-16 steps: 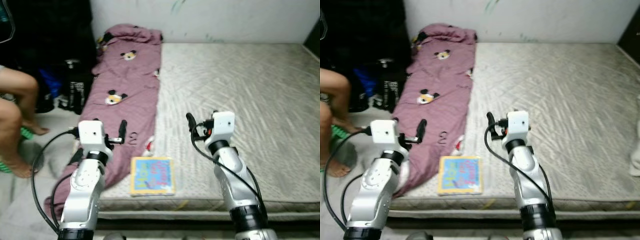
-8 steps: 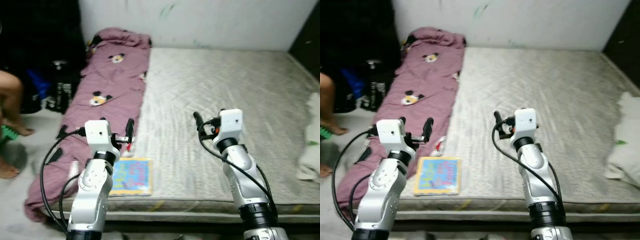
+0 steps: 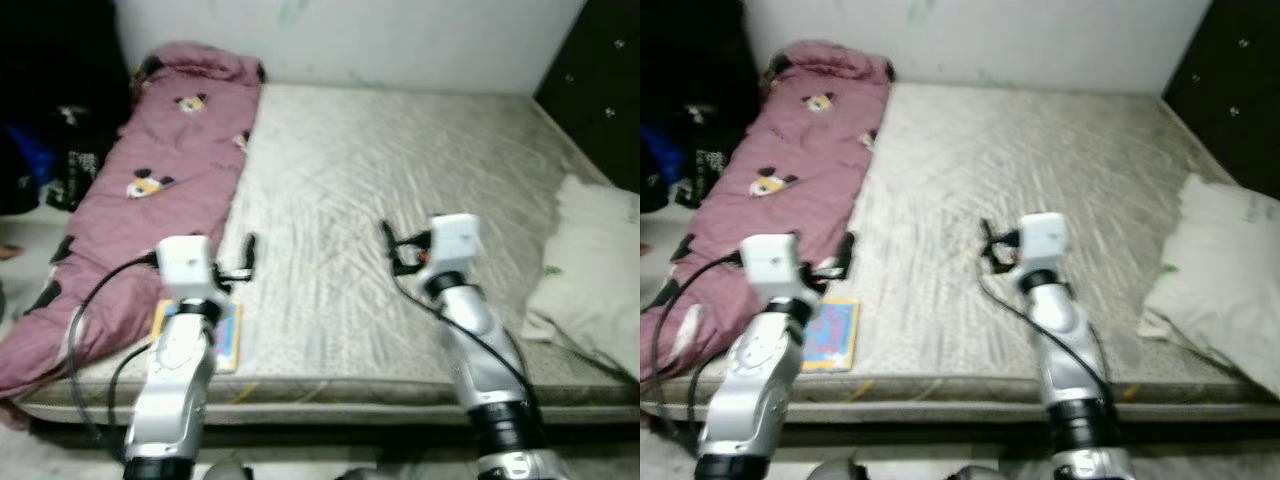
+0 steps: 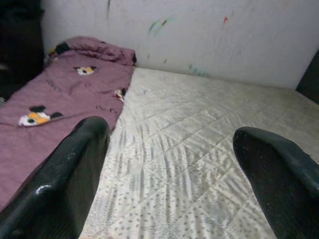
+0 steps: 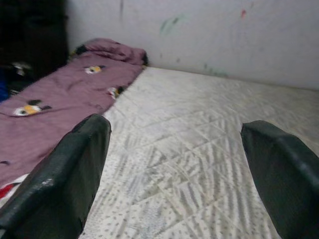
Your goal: Clean up the room
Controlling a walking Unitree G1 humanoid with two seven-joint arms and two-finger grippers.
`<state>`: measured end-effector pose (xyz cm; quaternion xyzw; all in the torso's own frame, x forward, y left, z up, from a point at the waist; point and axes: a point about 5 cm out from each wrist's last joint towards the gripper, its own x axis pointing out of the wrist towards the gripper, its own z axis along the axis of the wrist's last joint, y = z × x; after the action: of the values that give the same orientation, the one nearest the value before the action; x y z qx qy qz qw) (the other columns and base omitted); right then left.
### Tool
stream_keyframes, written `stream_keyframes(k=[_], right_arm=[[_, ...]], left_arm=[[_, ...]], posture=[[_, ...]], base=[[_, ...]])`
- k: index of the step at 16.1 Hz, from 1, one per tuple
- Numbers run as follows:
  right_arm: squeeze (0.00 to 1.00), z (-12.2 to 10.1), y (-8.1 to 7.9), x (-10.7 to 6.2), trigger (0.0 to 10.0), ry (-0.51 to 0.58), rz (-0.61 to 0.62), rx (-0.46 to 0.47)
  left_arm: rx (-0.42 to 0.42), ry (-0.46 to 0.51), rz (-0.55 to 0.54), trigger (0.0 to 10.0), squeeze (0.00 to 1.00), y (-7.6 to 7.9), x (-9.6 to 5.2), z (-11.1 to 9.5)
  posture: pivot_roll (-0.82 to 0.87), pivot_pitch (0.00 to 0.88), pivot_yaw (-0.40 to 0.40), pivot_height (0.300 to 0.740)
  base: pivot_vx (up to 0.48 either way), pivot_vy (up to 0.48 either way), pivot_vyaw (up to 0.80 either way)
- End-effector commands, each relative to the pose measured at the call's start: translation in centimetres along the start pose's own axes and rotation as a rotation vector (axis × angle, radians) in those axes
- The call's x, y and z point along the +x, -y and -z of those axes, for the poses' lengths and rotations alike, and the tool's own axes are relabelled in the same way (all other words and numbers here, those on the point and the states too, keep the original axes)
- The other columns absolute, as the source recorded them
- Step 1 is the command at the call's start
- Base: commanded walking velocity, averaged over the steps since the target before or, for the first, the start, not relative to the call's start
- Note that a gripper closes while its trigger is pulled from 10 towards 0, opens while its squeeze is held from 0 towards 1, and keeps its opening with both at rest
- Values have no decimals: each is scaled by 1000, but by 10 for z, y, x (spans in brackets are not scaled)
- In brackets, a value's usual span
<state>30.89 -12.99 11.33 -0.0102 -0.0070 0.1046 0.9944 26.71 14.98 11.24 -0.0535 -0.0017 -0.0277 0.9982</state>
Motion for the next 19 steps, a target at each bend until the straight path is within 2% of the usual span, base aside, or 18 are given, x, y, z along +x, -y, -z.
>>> stream_keyframes(k=[1, 4, 10, 16, 19], right_arm=[[0, -1, 9, -1, 10000, -1, 24, -10], [0, -1, 9, -1, 10000, -1, 25, -10], [0, -1, 9, -1, 10000, -5, 23, -9], [0, -1, 8, 1, 10000, -6, 13, -14], [0, 0, 8, 1, 10000, -6, 11, -15]], left_arm=[[-15, 5, 17, 10000, 0, 7, 2, -2], [-16, 5, 18, 10000, 0, 7, 1, -2], [-22, 15, 6, 10000, 0, 6, 1, -3], [-33, 60, -43, 10000, 0, -9, 0, -8], [32, 62, -85, 10000, 0, -12, 2, -10]], posture=[[-101, 0, -48, 740], [-103, 0, -46, 740], [-98, 0, -50, 740], [-88, 0, -55, 740], [-84, 0, -56, 740]], base=[[0, -281, 0], [0, -280, 0], [0, 0, 0], [0, 0, 0], [0, 0, 0]])
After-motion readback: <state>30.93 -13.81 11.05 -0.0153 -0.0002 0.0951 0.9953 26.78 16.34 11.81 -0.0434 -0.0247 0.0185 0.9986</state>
